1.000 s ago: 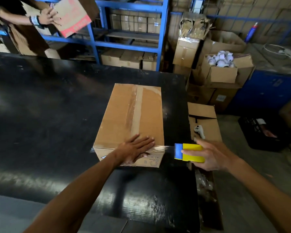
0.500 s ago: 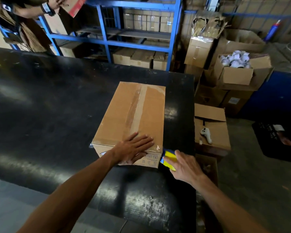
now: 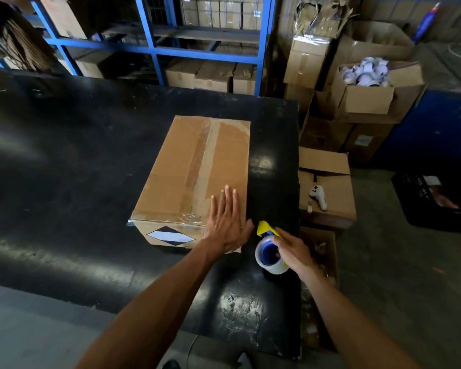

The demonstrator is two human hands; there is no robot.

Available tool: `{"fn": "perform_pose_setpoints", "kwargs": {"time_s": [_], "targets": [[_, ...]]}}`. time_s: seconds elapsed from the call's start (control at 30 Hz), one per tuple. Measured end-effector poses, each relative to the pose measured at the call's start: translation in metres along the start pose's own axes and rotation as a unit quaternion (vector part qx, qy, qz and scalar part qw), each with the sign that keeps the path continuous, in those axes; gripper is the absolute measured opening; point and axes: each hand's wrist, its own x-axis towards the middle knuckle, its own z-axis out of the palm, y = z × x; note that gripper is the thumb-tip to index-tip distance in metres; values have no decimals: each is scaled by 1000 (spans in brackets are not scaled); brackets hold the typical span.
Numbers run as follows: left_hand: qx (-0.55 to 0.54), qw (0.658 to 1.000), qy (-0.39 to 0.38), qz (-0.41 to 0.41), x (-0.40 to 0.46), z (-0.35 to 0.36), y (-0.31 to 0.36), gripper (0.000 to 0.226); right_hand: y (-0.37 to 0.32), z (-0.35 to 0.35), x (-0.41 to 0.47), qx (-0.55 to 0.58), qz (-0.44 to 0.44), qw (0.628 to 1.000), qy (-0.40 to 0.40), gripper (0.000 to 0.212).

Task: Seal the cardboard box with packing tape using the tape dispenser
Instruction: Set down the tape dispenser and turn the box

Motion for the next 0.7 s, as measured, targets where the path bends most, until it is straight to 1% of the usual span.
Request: {"fn": "perform_pose_setpoints", "kwargs": {"time_s": [0.07,0.13,0.2,0.33,0.43,0.5,0.53,0.6,0.63,0.7], "targets": [[-3,1000,-10,-29,2,0,5,81,6,9,0,-23,-6,1000,12,32],[8,999,-14,-31,3,-1,7,75,16,19,2,-52,-6,998,37,38],[16,999,-19,-28,3,-1,7,73,20,26,1,-82,-8,995,49,37],[18,999,-26,-23,3,0,6,72,31,34,4,-139,21,987,72,31],[25,999,-21,-20,4,0,5,74,27,29,5,-149,31,986,62,32],[28,999,-16,-37,3,1,6,78,11,21,7,-175,39,982,54,41],[26,998,-8,-62,1,0,7,82,-2,17,9,-184,39,981,52,49],[6,990,0,-137,-6,-2,7,94,-36,8,14,-172,7,984,50,62],[-8,986,-4,-169,-9,-3,5,101,-56,5,19,-164,-27,985,49,64],[-24,981,-17,-190,-15,-7,-3,109,-91,7,32,-172,-105,979,34,68]]}}
